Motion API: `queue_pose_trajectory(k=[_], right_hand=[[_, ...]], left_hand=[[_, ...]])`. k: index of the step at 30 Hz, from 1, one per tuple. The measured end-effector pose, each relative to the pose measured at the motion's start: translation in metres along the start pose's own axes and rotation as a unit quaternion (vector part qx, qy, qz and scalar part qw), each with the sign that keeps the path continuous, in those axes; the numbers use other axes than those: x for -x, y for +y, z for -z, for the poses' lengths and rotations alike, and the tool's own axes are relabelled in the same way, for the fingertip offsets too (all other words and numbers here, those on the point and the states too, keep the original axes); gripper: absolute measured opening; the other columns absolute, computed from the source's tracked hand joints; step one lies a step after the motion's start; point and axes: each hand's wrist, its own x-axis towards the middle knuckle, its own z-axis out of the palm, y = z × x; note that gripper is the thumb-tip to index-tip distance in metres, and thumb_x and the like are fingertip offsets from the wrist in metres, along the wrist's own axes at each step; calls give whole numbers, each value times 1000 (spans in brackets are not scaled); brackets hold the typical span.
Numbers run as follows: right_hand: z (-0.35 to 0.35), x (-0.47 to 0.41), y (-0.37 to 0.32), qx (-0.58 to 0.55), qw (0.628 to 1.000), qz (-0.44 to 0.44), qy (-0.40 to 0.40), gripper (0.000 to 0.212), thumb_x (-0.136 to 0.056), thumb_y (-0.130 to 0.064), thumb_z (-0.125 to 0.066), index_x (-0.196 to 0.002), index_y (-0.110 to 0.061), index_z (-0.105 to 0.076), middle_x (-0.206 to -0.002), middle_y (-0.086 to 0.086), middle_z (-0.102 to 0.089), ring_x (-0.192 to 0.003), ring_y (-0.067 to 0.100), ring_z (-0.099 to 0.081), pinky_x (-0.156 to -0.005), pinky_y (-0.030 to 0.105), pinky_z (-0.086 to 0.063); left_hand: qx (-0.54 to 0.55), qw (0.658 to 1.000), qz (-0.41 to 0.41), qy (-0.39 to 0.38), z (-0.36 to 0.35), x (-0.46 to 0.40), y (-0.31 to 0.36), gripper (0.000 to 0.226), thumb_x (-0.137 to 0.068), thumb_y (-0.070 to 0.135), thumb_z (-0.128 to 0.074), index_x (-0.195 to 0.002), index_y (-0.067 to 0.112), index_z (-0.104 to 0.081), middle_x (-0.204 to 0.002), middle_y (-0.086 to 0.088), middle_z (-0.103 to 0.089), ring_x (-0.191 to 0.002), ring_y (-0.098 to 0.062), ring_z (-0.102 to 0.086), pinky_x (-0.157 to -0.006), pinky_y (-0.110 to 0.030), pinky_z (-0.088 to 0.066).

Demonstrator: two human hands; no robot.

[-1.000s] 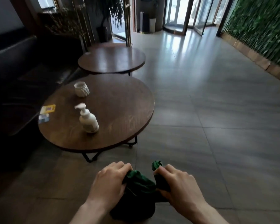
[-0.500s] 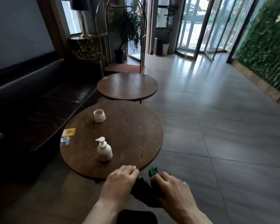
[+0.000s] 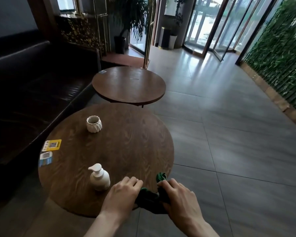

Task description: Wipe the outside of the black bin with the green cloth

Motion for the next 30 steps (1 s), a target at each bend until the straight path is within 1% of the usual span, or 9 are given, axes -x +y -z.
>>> queue_pose_trajectory(k=[4, 8, 12, 16, 18, 21, 23, 25, 30], right_hand=[[-20, -56, 24, -5, 1000, -3, -14, 43, -95, -42, -61, -135, -41, -44, -127, -16, -52, -114, 13, -58, -81, 34, -52], [-44, -122, 51, -7, 1000, 17, -22, 38, -96, -38, -59, -131, -42, -45, -123, -14, -53, -109, 16, -58, -77, 36, -53], [-78, -204, 84, -12, 998, 58, -20, 40, -98, -35, -60, -135, -40, -46, -128, -13, -53, -109, 17, -55, -73, 34, -52], [-117, -268, 108, -24, 994, 109, -15, 50, -98, -26, -62, -145, -33, -46, -145, -6, -51, -119, 21, -54, -86, 34, -55], [-141, -292, 119, -24, 989, 138, -37, 55, -100, -26, -59, -152, -32, -40, -159, -1, -43, -138, 27, -47, -105, 37, -51], [-178, -318, 138, -25, 980, 168, -104, 75, -102, -39, -57, -164, -37, -15, -174, 2, -12, -161, 29, -10, -129, 43, -22], [-189, -318, 146, -21, 976, 182, -119, 84, -101, -50, -54, -164, -41, 1, -175, 0, 5, -162, 29, 6, -131, 46, -9], [-205, -320, 154, -32, 974, 190, -117, 86, -100, -59, -48, -162, -44, 10, -174, -2, 12, -160, 29, 14, -132, 49, -5], [-219, -319, 164, -25, 977, 188, -97, 87, -98, -70, -40, -159, -47, 18, -174, -3, 17, -159, 30, 18, -130, 51, -2]], left_hand=[[43, 998, 35, -21, -35, -50, -17, 44, -84, -4, -56, -117, 23, -60, -111, 4, -63, -105, -20, -62, -76, -33, -53], [56, 997, 54, -14, -69, -107, -31, 40, -90, 1, -46, -122, 24, -53, -120, 4, -58, -114, -20, -56, -85, -34, -50], [56, 995, 85, -10, -115, -175, -45, 48, -91, -1, -49, -132, 23, -50, -130, 4, -56, -121, -19, -54, -93, -32, -50], [59, 992, 113, -23, -155, -231, -55, 55, -90, 0, -55, -140, 22, -48, -140, 2, -55, -132, -22, -51, -105, -35, -47], [55, 987, 142, -42, -178, -251, -62, 65, -90, 3, -55, -149, 26, -38, -156, 0, -43, -148, -22, -34, -119, -36, -32], [31, 983, 155, -97, -214, -264, -77, 79, -91, 25, -50, -157, 37, -10, -169, 2, -9, -157, -23, 3, -127, -43, -4], [23, 981, 148, -125, -226, -258, -83, 82, -92, 49, -43, -156, 42, 8, -170, 1, 8, -154, -25, 18, -126, -47, 2], [23, 977, 154, -145, -245, -257, -86, 86, -92, 65, -34, -152, 44, 23, -168, 2, 20, -151, -23, 28, -126, -48, 4], [22, 974, 165, -154, -268, -252, -90, 80, -93, 69, -22, -147, 44, 32, -163, 4, 33, -148, -19, 35, -126, -47, 5]])
